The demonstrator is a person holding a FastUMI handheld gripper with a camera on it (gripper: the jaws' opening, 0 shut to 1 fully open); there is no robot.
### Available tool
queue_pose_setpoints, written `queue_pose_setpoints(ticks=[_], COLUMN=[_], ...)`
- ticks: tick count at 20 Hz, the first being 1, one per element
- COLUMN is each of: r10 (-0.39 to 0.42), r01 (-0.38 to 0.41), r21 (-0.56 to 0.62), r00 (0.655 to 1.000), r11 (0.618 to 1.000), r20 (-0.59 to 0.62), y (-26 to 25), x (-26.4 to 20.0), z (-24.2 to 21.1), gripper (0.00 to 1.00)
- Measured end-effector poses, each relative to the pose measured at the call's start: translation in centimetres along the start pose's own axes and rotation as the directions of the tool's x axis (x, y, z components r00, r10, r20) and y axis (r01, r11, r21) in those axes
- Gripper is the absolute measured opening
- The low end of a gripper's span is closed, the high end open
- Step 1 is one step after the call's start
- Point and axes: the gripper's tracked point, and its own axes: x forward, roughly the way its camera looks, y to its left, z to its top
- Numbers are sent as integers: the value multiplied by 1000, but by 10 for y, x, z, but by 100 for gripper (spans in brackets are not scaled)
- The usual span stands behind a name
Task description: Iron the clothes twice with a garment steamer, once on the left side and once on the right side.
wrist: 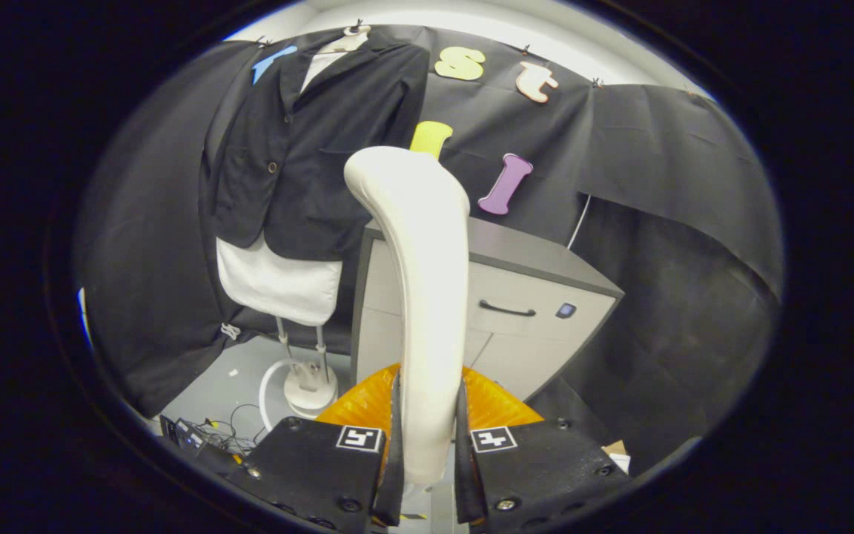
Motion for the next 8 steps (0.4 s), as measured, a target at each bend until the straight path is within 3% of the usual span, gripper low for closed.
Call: queue_pose_setpoints(ticks=[8], r10=[-6], r01=[8], r21=[51], r00=[999], r11=[999], r20=[-42], y=[-52], x=[-42], z=[-52], gripper=[31])
